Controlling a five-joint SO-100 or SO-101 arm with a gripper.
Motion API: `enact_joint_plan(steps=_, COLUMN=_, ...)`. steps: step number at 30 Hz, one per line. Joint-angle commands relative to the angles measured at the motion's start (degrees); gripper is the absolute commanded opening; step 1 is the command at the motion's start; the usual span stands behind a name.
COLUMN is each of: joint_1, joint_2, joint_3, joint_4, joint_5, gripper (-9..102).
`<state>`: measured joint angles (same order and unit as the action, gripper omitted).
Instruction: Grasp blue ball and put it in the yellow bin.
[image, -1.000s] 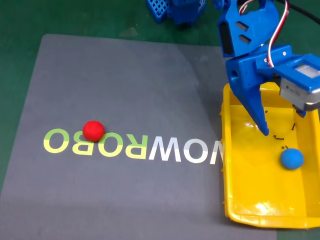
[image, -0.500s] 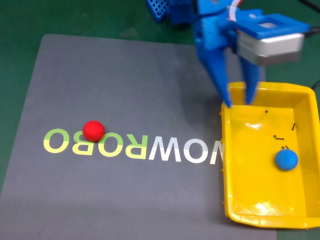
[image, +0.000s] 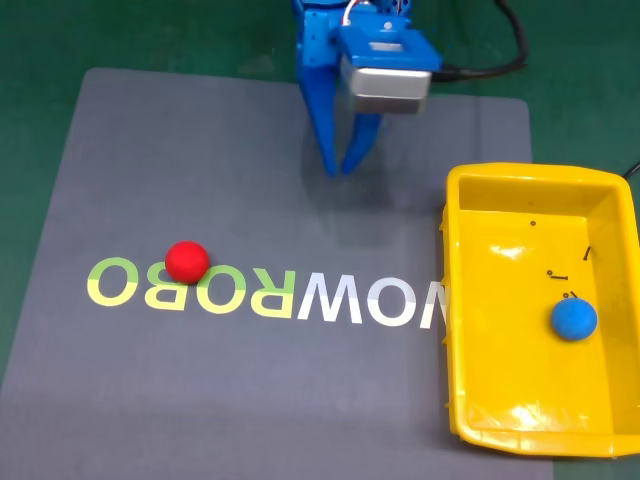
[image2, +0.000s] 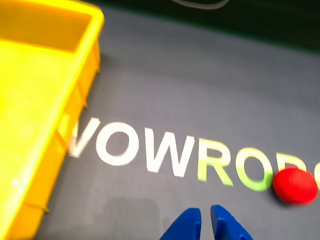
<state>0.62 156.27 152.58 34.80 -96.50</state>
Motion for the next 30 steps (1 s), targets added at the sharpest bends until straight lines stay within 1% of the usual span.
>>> enact_joint_plan(steps=1, joint_1=1.9, joint_2=4.7, joint_3=3.2, joint_4=0.1, joint_5=-0.4, gripper=0)
enact_joint_plan(steps=11, joint_1=6.3, joint_2=11.6, joint_3=16.5, joint_4=0.2, joint_5=-1.6, gripper=0)
enact_joint_plan(steps=18, joint_1=8.9, joint_2=17.0, joint_3=24.5, joint_4=1.8, joint_5=-3.6, gripper=0)
enact_joint_plan(steps=23, joint_1=9.2, joint_2=18.9, joint_3=25.0, joint_4=7.9, joint_5=-2.0, gripper=0)
enact_joint_plan(steps=30, joint_1=9.9, joint_2=23.2, joint_3=25.0, joint_4=19.2, joint_5=-1.4, gripper=0)
